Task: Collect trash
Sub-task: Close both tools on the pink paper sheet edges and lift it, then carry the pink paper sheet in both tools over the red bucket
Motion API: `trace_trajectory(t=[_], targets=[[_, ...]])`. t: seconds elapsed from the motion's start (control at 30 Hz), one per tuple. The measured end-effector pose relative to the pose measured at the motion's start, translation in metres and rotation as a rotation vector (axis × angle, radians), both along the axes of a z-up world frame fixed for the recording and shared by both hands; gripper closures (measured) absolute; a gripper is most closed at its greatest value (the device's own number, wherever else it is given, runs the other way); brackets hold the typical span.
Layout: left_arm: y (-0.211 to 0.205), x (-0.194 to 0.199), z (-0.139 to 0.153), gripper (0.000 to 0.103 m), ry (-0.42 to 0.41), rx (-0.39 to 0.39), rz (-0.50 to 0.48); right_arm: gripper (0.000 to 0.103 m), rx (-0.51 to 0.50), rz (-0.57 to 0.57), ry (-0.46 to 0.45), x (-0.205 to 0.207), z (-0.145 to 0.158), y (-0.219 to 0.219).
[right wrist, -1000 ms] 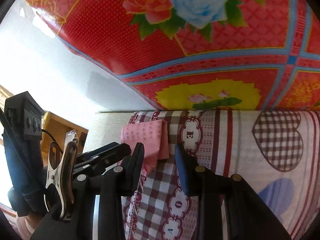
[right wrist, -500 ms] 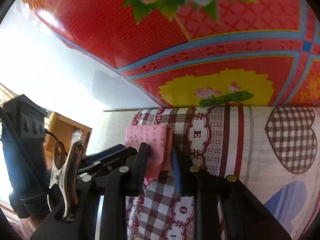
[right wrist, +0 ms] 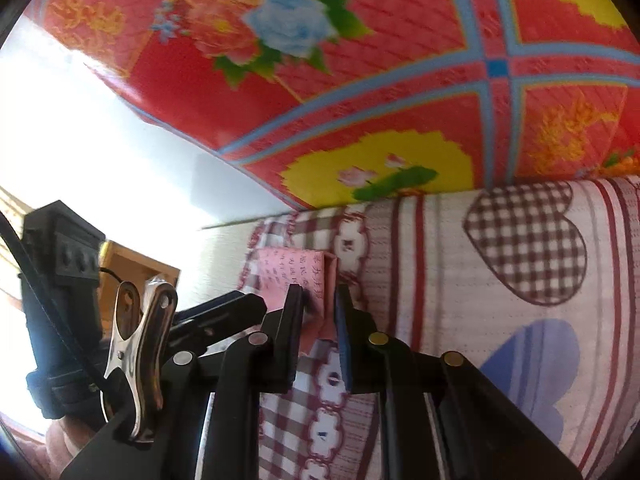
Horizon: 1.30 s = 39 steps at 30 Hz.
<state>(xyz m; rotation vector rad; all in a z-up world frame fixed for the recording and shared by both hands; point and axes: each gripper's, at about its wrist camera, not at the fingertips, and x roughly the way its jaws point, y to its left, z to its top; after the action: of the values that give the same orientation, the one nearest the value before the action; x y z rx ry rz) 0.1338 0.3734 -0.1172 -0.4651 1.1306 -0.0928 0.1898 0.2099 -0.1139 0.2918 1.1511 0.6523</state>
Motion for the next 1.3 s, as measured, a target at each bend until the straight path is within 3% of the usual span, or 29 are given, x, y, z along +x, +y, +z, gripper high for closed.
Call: trace_trajectory(t=[0.23, 0.33, 0.57, 0.87, 1.17, 1.3], targets=[[-0.01, 0.009, -0.002, 0.064, -0.026, 0.066, -0.018, 0.084, -0.082, 0.046, -0.066, -0.007, -0.001, 0.008], [-0.015, 0.007, -0.002, 0.078, -0.021, 0.103, -0.034, 0.083, -0.08, 0.045, -0.069, -0.011, -0.003, 0.018], [-0.017, -0.01, 0.01, 0.081, -0.041, 0.041, -0.052, 0.083, -0.041, 0.031, -0.08, -0.023, 0.016, -0.011], [-0.062, -0.026, 0.031, 0.081, -0.083, 0.083, -0.127, 0.084, -0.001, -0.008, -0.109, -0.048, 0.043, -0.046], [-0.108, -0.026, 0.018, 0.067, -0.055, 0.06, -0.226, 0.09, 0.024, -0.069, -0.124, -0.077, 0.051, -0.105], [-0.128, -0.027, 0.016, 0.067, -0.038, 0.078, -0.251, 0.09, -0.001, -0.096, -0.117, -0.091, 0.047, -0.134]])
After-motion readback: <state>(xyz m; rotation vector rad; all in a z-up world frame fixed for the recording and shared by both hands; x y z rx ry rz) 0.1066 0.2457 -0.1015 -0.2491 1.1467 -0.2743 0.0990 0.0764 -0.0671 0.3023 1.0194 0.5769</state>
